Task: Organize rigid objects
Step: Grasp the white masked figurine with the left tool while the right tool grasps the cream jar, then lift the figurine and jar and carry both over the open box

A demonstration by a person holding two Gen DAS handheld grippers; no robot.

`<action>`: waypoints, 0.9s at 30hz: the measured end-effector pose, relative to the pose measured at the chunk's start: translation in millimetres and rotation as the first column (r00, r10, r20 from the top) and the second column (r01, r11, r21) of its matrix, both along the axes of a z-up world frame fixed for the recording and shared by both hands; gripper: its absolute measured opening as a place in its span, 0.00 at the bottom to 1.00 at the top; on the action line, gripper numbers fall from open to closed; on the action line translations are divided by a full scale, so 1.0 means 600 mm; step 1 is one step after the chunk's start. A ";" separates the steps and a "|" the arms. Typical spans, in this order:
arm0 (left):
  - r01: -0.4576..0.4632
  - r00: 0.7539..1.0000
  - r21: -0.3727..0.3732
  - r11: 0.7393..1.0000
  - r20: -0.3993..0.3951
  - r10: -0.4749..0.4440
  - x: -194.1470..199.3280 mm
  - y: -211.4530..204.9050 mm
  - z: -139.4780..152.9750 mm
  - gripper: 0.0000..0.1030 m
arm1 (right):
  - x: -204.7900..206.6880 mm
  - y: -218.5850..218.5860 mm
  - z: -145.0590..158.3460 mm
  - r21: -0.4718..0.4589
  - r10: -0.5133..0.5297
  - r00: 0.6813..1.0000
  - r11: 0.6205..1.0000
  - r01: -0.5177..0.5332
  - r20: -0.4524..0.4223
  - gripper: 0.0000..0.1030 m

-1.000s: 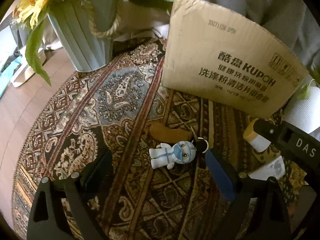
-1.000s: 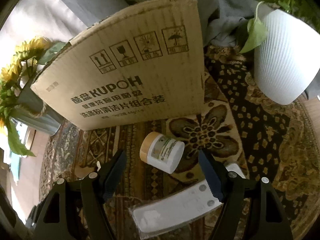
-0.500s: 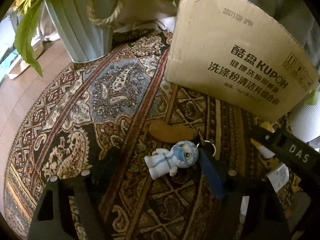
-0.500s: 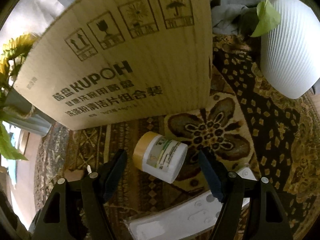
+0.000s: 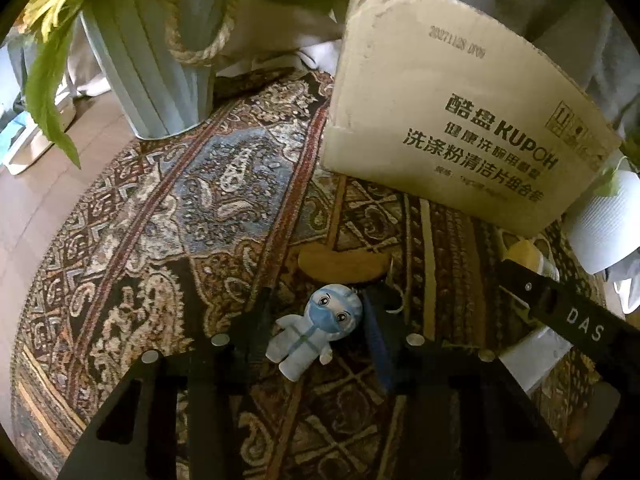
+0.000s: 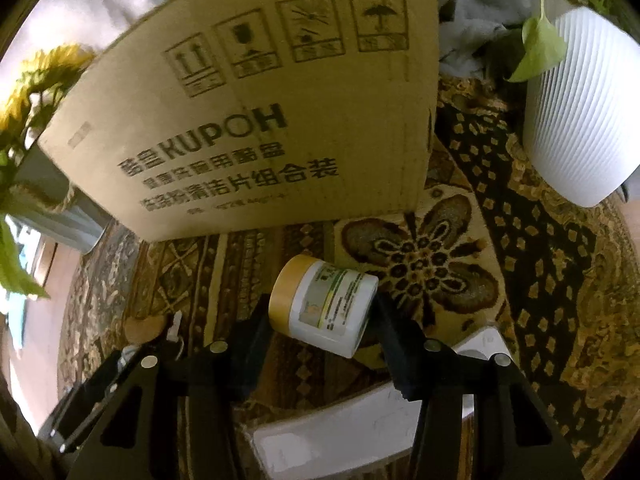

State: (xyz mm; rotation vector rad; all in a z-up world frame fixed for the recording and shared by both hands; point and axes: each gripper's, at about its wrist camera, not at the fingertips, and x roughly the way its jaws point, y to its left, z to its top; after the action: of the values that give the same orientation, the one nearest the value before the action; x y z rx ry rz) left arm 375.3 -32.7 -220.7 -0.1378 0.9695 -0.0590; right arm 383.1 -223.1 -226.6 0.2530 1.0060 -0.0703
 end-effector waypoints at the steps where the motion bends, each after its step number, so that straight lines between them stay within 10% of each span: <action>1: 0.003 1.000 -0.001 1.000 0.013 -0.003 -0.005 0.003 0.006 0.42 | -0.001 0.002 0.001 -0.003 0.006 1.000 1.000 -0.006 0.002 0.50; 27: 0.110 0.964 0.059 0.992 0.238 -0.121 -0.065 -0.006 0.146 0.42 | -0.086 0.001 0.131 -0.031 0.059 0.986 0.998 -0.055 0.158 0.50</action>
State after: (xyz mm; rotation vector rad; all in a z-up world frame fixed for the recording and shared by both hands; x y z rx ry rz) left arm 336.3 -36.0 -133.0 -0.0304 0.7345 -0.1574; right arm 331.8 -222.2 -148.1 0.2017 0.8522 -0.0110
